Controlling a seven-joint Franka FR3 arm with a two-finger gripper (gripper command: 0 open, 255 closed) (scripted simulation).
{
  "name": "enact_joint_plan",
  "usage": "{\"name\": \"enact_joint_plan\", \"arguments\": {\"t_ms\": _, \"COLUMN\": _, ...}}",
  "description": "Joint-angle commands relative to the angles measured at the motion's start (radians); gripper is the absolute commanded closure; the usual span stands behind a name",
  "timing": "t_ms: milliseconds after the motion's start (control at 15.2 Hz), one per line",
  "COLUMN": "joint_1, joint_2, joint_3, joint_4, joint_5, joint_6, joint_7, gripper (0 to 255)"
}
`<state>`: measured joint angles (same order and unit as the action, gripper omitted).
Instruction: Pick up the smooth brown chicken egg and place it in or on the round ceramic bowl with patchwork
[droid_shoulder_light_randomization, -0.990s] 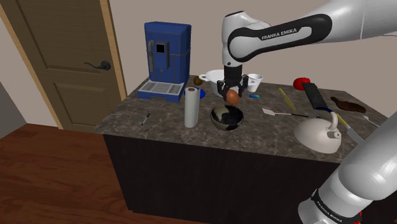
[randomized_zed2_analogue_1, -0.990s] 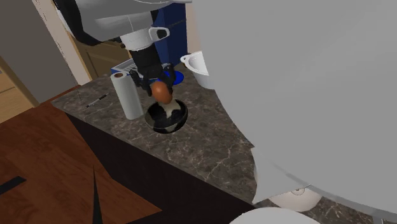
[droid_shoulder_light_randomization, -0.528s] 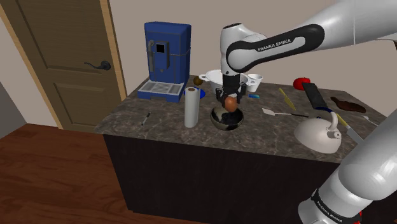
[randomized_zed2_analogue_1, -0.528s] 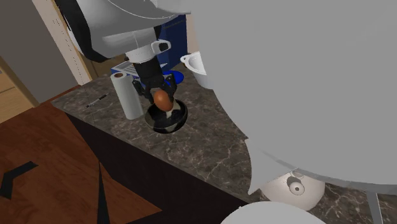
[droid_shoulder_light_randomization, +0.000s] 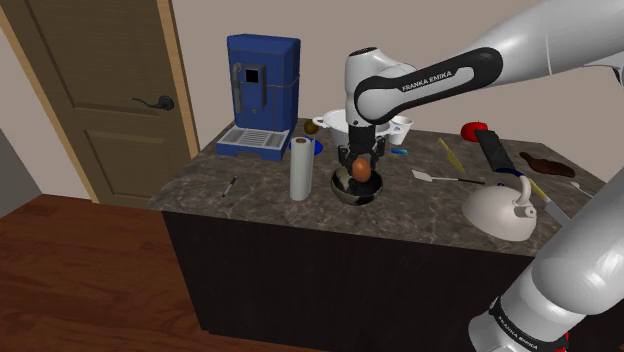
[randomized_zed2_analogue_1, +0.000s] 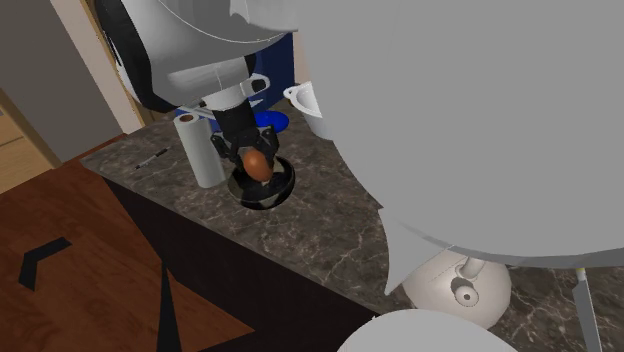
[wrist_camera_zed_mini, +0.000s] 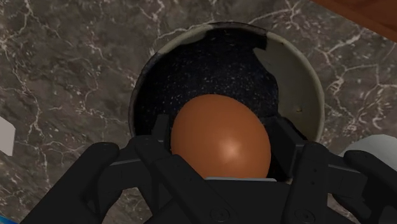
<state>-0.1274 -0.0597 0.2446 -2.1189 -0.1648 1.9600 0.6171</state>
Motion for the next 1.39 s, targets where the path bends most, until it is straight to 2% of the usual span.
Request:
{"name": "enact_joint_plan", "arguments": {"t_ms": 0, "joint_1": 0.000, "joint_2": 0.000, "joint_3": 0.000, "joint_4": 0.000, "joint_5": 0.000, "joint_6": 0.001, "joint_7": 0.000, "gripper": 255}}
{"name": "enact_joint_plan", "arguments": {"t_ms": 132, "joint_1": 0.000, "joint_2": 0.000, "joint_3": 0.000, "joint_4": 0.000, "joint_5": 0.000, "joint_6": 0.001, "joint_7": 0.000, "gripper": 255}}
{"name": "enact_joint_plan", "arguments": {"t_ms": 198, "joint_1": 0.000, "joint_2": 0.000, "joint_3": 0.000, "joint_4": 0.000, "joint_5": 0.000, "joint_6": 0.001, "joint_7": 0.000, "gripper": 0}}
{"name": "enact_joint_plan", "arguments": {"t_ms": 528, "joint_1": 0.000, "joint_2": 0.000, "joint_3": 0.000, "joint_4": 0.000, "joint_5": 0.000, "joint_6": 0.001, "joint_7": 0.000, "gripper": 0}}
{"name": "enact_joint_plan", "arguments": {"t_ms": 792, "joint_1": 0.008, "joint_2": -0.019, "joint_3": 0.008, "joint_4": 0.107, "joint_5": 0.014, "joint_6": -0.125, "joint_7": -0.008, "gripper": 0}}
{"name": "enact_joint_plan", "arguments": {"t_ms": 1320, "joint_1": 0.008, "joint_2": -0.019, "joint_3": 0.008, "joint_4": 0.107, "joint_5": 0.014, "joint_6": -0.125, "joint_7": -0.008, "gripper": 0}}
